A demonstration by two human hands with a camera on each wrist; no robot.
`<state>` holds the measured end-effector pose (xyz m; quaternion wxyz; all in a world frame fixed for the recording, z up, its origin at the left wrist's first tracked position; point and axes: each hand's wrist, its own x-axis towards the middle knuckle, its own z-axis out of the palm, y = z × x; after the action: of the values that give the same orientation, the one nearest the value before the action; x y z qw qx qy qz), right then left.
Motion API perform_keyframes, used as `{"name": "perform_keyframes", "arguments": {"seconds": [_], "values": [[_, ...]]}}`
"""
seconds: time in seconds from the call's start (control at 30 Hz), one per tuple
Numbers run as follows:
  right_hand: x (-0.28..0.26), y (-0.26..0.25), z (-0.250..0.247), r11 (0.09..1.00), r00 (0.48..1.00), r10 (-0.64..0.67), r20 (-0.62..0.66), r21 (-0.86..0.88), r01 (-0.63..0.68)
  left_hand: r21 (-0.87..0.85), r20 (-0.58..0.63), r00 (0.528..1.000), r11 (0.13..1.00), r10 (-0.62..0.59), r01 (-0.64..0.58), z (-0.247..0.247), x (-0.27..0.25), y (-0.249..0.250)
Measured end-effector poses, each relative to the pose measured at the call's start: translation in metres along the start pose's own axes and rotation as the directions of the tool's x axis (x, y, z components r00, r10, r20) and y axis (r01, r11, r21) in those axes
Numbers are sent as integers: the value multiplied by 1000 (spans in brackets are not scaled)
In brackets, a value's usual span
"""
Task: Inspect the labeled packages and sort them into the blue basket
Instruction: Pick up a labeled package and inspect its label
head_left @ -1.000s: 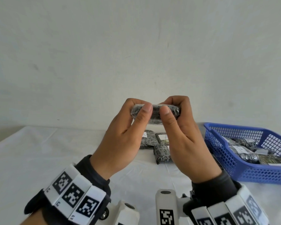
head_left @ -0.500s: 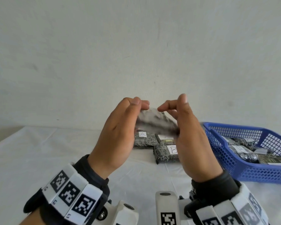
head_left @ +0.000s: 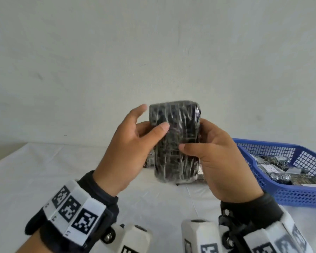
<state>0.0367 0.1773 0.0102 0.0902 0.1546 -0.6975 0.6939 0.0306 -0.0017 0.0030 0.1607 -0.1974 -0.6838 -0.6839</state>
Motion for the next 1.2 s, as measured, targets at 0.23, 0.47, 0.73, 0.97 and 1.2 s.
{"name": "perform_keyframes", "arguments": {"seconds": [0.23,0.47,0.73,0.97,1.2], "values": [[-2,-3,-1,892,990,-143,10,-433,133,99,110,990,990,92,-103,-10,1,1],[-2,-3,0,961,968,-225,113,-138,239,7,188,972,989,144,-148,-3,-2,-2],[-5,-3,10,926,952,-306,8,-229,300,45,158,977,987,143,-152,9,-9,-2],[-8,-1,11,888,924,-379,53,-260,379,78,133,977,981,167,-178,9,-9,-2],[-6,2,9,912,934,-355,45,-205,356,64,154,974,983,164,-175,11,-9,-5]]}}
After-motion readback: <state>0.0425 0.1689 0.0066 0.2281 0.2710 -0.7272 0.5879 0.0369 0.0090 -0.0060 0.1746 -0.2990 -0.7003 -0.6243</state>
